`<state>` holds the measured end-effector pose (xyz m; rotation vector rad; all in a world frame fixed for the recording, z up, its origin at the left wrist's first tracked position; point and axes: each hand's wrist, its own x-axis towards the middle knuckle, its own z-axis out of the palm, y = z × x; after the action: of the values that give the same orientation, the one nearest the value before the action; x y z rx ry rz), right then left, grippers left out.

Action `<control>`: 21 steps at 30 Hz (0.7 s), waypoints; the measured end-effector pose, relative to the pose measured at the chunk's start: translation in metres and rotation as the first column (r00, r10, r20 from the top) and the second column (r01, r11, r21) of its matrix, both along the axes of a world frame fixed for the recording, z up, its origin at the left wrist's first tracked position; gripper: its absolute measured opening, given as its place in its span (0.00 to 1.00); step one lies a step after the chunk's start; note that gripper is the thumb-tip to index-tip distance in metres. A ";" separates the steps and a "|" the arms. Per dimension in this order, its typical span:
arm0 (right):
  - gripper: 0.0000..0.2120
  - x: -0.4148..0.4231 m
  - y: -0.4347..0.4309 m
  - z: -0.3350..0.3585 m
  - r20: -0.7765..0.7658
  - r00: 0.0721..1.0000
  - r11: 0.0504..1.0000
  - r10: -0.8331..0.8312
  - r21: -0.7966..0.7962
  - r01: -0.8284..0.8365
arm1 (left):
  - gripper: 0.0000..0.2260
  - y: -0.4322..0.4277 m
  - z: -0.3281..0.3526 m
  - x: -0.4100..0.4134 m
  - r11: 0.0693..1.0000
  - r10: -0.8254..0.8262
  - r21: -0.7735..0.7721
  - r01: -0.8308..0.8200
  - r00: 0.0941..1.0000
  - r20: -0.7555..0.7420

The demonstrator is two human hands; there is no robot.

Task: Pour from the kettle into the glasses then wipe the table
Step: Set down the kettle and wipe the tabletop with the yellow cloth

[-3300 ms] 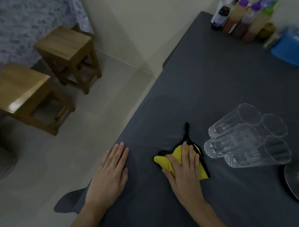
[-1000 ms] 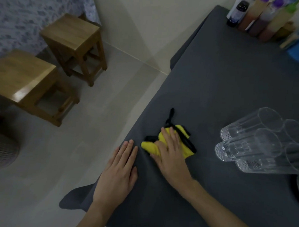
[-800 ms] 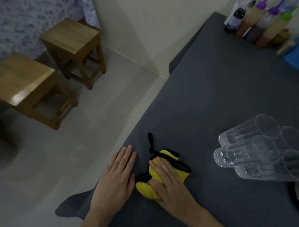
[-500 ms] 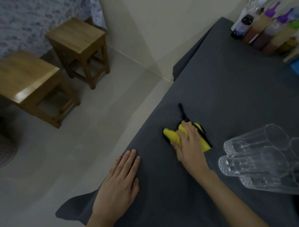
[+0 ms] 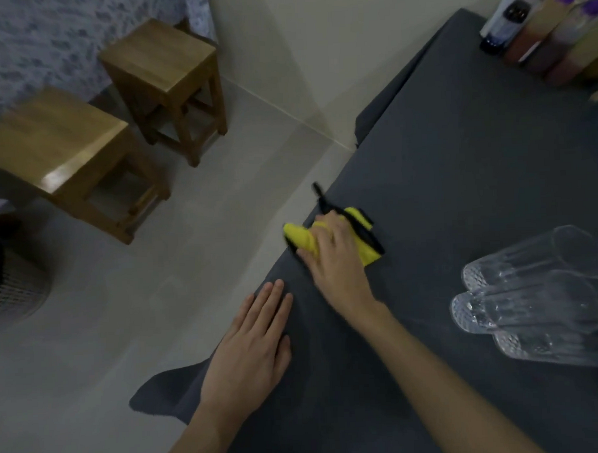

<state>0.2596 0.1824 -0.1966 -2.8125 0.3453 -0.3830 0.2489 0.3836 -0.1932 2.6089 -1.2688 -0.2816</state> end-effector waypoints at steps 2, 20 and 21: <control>0.15 -0.035 0.019 -0.002 -0.017 0.998 0.998 0.061 -0.007 -0.061 | 0.25 0.000 -0.001 0.000 1.000 -0.011 -0.009 0.011 1.000 0.005; 0.15 -0.116 -0.031 -0.008 -0.068 0.969 0.970 -0.238 -0.068 0.234 | 0.25 0.002 -0.005 -0.001 1.000 -0.011 -0.022 0.011 1.000 0.018; 0.16 -0.099 -0.036 -0.007 -0.073 0.954 0.955 -0.292 -0.068 0.287 | 0.25 0.002 -0.005 0.000 1.000 -0.010 -0.023 0.010 1.000 0.021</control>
<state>0.1609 0.1466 -0.2036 -2.8422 0.7827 -0.3423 0.2484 0.3856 -0.1978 2.5934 -1.2843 -0.2411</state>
